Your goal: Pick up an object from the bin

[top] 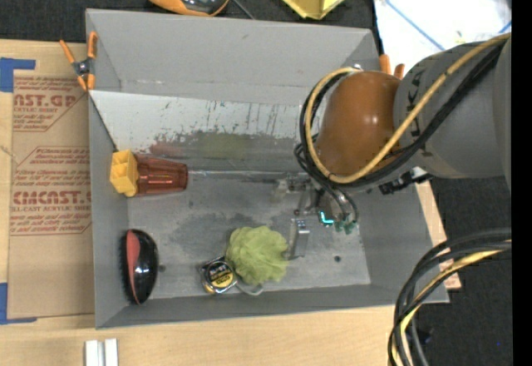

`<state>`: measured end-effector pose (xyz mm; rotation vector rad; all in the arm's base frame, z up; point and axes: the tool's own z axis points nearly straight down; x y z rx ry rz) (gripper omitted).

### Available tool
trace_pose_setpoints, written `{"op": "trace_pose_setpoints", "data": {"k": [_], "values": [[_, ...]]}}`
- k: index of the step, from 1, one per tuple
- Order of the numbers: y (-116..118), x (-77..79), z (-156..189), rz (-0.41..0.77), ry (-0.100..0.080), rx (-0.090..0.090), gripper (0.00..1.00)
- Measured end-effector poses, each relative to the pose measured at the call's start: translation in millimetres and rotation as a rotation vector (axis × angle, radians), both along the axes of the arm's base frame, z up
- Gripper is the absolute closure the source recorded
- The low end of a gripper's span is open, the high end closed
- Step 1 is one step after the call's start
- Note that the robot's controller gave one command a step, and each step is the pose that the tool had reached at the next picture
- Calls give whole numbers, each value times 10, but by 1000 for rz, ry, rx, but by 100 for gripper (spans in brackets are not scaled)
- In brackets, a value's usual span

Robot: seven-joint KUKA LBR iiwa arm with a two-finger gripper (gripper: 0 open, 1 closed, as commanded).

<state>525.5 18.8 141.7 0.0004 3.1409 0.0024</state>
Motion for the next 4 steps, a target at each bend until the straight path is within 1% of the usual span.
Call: {"op": "trace_pose_setpoints", "data": {"k": [1,2,3,4], "values": [[0,0,0,0,0,0,100],[0,0,0,0,0,0,100],[38,-326,-342,80,1,-1,100],[-141,-417,-298,47,-4,0,0]]}}
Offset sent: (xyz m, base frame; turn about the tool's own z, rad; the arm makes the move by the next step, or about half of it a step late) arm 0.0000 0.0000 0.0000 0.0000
